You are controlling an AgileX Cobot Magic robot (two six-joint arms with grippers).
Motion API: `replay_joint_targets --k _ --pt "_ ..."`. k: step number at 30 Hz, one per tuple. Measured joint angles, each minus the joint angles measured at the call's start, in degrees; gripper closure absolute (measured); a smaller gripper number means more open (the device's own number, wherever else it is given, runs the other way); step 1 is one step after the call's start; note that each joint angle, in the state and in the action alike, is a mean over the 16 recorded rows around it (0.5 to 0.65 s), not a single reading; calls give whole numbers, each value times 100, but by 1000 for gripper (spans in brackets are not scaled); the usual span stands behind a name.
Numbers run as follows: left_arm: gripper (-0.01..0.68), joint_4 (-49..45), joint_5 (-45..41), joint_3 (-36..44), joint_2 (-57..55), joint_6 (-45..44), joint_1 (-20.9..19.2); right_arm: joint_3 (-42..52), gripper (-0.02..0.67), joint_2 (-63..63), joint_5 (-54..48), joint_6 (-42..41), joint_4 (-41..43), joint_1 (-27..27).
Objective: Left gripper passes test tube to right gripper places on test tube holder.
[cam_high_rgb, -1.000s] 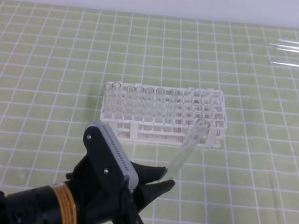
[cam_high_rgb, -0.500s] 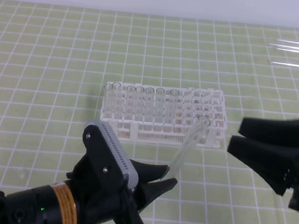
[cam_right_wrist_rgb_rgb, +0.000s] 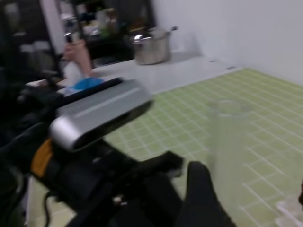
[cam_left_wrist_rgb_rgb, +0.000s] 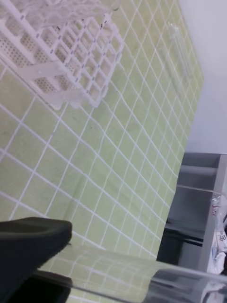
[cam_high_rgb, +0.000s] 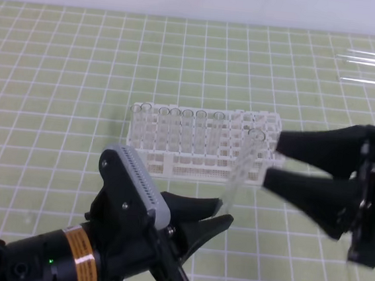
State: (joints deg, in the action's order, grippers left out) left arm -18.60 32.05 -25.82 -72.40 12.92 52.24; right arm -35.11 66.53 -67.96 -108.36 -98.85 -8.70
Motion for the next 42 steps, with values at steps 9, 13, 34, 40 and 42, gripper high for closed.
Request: replay_joint_targets --k 9,13,34,40,42 --pt "616 0 79 0 -3 90 0 -266 247 3 347 -319 1 -635" --pt "616 -1 92 0 -7 129 1 -394 246 33 530 -330 0 -778" --pt "616 -4 152 0 -13 164 1 -543 432 449 404 -319 -6 -833" --pt "611 -6 151 0 -13 164 1 -555 465 461 369 -322 -6 -833" --pt "600 -7 139 0 -17 163 1 -571 467 461 367 -322 -6 -833"
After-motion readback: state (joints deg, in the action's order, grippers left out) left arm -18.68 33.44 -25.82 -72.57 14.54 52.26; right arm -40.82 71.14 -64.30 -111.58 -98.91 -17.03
